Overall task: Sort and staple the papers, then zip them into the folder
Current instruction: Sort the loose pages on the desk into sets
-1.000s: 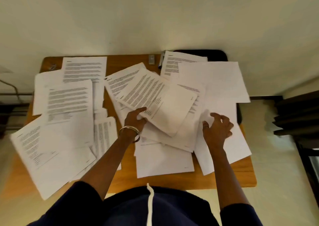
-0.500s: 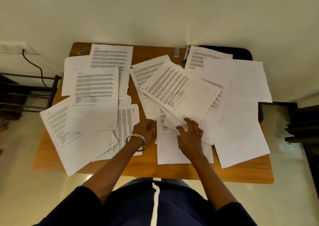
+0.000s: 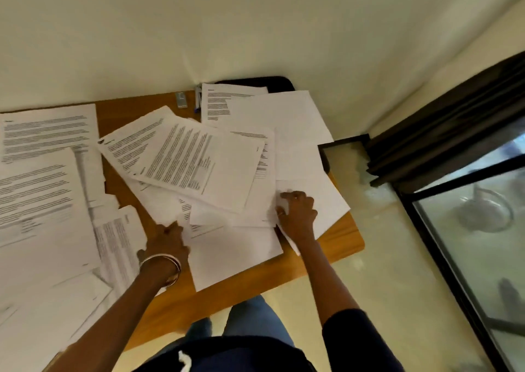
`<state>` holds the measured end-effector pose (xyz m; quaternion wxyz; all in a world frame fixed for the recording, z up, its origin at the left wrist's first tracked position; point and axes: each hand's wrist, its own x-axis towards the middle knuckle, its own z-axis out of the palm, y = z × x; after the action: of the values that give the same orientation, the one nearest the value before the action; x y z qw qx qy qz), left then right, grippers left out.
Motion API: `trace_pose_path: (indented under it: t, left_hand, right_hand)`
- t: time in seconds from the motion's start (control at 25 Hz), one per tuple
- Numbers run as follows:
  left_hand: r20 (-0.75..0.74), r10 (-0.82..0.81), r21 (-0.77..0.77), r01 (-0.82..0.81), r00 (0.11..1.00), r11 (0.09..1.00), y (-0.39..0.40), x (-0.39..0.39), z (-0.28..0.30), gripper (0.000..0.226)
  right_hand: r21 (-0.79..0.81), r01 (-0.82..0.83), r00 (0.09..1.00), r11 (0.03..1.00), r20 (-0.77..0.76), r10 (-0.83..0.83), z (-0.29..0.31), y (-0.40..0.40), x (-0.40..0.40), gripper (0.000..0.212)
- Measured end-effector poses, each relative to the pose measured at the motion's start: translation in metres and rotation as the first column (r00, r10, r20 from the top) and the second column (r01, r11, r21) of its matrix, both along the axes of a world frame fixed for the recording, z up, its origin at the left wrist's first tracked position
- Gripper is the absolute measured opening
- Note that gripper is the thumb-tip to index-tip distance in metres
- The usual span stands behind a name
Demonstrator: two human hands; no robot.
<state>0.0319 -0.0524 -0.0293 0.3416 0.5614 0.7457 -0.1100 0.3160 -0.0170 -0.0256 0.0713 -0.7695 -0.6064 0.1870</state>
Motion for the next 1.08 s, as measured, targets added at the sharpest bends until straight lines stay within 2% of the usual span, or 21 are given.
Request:
trace_pose_path:
  t: [0.04, 0.12, 0.24, 0.36, 0.44, 0.52, 0.64, 0.72, 0.8, 0.88, 0.96, 1.04, 1.08]
  left_hand:
    - [-0.062, 0.038, 0.058, -0.034, 0.997, 0.998, 0.004, 0.012, 0.004, 0.05]
    - [-0.087, 0.087, 0.23, -0.065, 0.992, 0.971, 0.016, 0.033, 0.015, 0.036]
    - [0.024, 0.001, 0.404, -0.011, 1.0, 0.915, 0.055, 0.073, 0.026, 0.028]
    - [0.186, -0.161, 0.455, 0.061, 0.969, 0.888, 0.102, 0.12, 0.027, 0.033]
    - [0.203, -0.252, 0.455, 0.137, 0.946, 0.88, 0.131, 0.148, 0.027, 0.042]
    - [0.086, -0.374, 0.42, 0.307, 0.923, 0.854, 0.156, 0.173, 0.022, 0.055]
    - [-0.11, -0.536, 0.293, 0.542, 0.837, 0.787, 0.177, 0.194, 0.016, 0.066]
    - [-0.175, -0.573, 0.203, 0.599, 0.801, 0.775, 0.18, 0.2, 0.012, 0.066]
    - [-0.208, -0.579, 0.126, 0.609, 0.788, 0.783, 0.18, 0.203, 0.009, 0.066]
    - [-0.201, -0.559, 0.093, 0.584, 0.805, 0.807, 0.179, 0.202, 0.006, 0.068]
    - [-0.196, -0.552, 0.096, 0.576, 0.81, 0.812, 0.178, 0.201, 0.004, 0.071]
    - [-0.224, -0.559, 0.127, 0.593, 0.798, 0.795, 0.176, 0.201, 0.001, 0.073]
    - [-0.227, -0.558, 0.14, 0.594, 0.798, 0.792, 0.177, 0.2, 0.0, 0.072]
  right_hand:
    - [-0.019, 0.077, 0.997, 0.997, -0.017, -0.078, 0.002, 0.012, 0.023, 0.038]
    - [0.013, 0.192, 0.979, 0.981, -0.065, -0.191, 0.004, 0.036, 0.057, 0.033]
    - [0.116, 0.345, 0.928, 0.931, -0.194, -0.319, 0.007, 0.086, 0.093, 0.026]
    - [0.047, 0.557, 0.787, 0.829, -0.35, -0.509, 0.009, 0.141, 0.123, 0.033]
    - [-0.061, 0.648, 0.666, 0.759, -0.439, -0.604, 0.008, 0.168, 0.136, 0.042]
    - [-0.203, 0.664, 0.546, 0.719, -0.525, -0.653, 0.005, 0.19, 0.145, 0.049]
    - [-0.311, 0.661, 0.412, 0.683, -0.611, -0.676, -0.004, 0.22, 0.155, 0.058]
    - [-0.378, 0.662, 0.324, 0.647, -0.634, -0.702, -0.004, 0.231, 0.156, 0.052]
    - [-0.387, 0.636, 0.29, 0.668, -0.683, -0.671, 0.003, 0.241, 0.155, 0.027]
    - [-0.248, 0.646, 0.359, 0.722, -0.736, -0.574, 0.027, 0.254, 0.146, 0.009]
    - [0.073, 0.663, 0.55, 0.745, -0.723, -0.418, 0.064, 0.266, 0.132, 0.008]
    - [0.498, 0.537, 0.773, 0.681, -0.614, -0.16, 0.105, 0.271, 0.113, 0.015]
    - [0.693, 0.417, 0.854, 0.588, -0.52, 0.006, 0.126, 0.268, 0.102, 0.015]
